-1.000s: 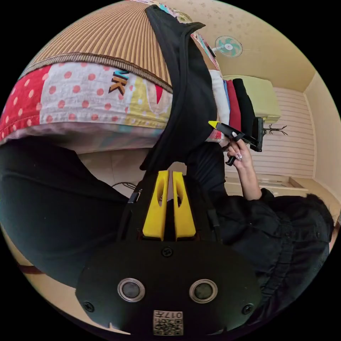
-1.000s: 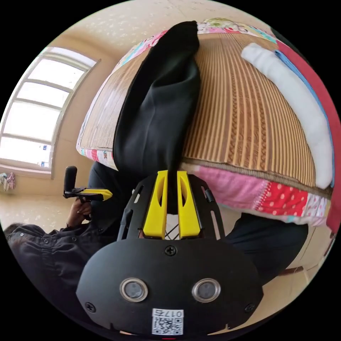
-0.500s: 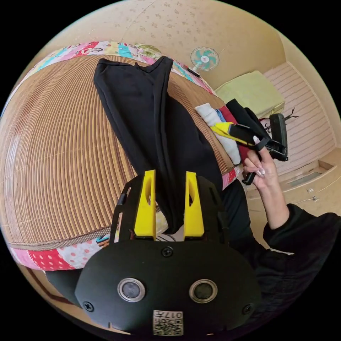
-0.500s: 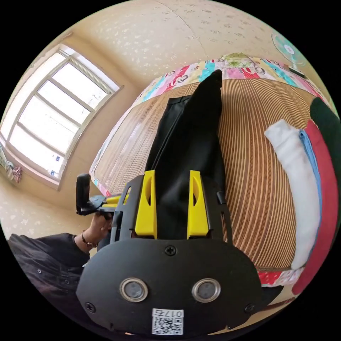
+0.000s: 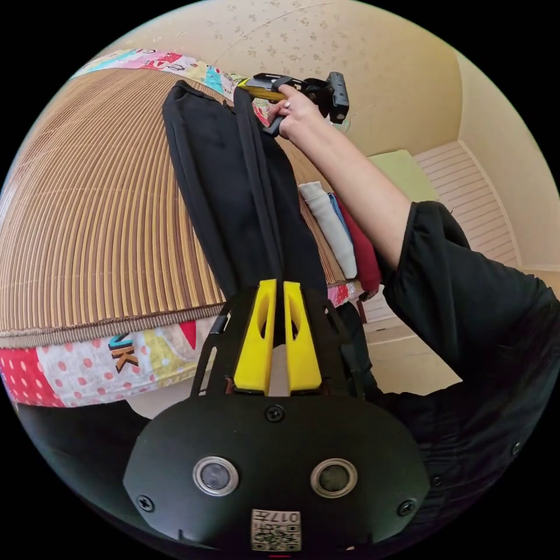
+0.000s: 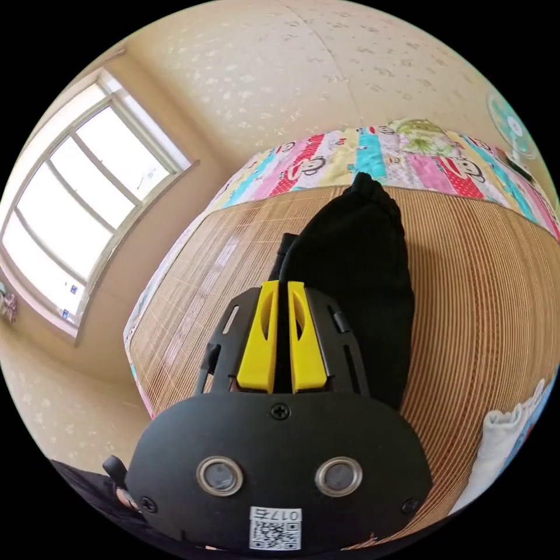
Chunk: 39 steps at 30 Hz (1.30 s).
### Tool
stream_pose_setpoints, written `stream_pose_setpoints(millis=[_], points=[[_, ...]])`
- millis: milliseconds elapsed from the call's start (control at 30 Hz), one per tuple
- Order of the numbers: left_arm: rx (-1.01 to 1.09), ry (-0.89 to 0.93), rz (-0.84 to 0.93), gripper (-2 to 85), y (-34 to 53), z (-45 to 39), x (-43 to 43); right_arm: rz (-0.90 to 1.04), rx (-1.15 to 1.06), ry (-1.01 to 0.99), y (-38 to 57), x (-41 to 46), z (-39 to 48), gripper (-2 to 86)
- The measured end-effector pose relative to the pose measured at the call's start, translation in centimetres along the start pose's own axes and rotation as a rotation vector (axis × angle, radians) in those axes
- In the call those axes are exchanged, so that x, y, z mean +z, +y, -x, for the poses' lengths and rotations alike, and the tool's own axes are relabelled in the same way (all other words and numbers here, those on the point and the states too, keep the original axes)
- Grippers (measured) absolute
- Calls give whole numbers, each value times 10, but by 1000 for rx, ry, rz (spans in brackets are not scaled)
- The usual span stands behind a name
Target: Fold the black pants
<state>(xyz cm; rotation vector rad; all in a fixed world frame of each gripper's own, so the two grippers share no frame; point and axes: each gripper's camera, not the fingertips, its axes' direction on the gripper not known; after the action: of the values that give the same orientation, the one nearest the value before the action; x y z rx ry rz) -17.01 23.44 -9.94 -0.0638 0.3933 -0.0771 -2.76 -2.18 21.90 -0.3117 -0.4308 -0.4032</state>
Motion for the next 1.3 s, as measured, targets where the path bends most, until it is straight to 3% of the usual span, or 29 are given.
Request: stream_pose_setpoints(millis=[67, 200, 333, 467, 600, 800, 900, 1100, 1300], points=[[-39, 20, 19, 26, 2, 6, 2, 83, 25, -110, 3, 16, -10, 59], [-89, -71, 40, 33, 15, 16, 5, -63, 56, -273, 56, -49, -30, 95], [-95, -24, 22, 41, 25, 23, 5, -49, 75, -215, 136, -118, -48, 114], [-78, -14, 40, 38, 22, 23, 15, 50, 195, -35, 233, -160, -76, 118], [18, -17, 24, 22, 30, 8, 16, 61, 258, -73, 296, -182, -76, 104], [-112, 10, 46, 26, 64, 17, 30, 51, 249, -19, 315, -193, -67, 55], [-62, -28, 33, 35, 66, 3, 25, 45, 243, 32, 312, -201, -64, 54], [-97, -4, -102, 108, 48, 8, -4, 92, 293, -236, 299, -212, -104, 106], [-131, -82, 42, 135, 13, 14, 26, 208, 233, -292, 289, -216, -117, 121]])
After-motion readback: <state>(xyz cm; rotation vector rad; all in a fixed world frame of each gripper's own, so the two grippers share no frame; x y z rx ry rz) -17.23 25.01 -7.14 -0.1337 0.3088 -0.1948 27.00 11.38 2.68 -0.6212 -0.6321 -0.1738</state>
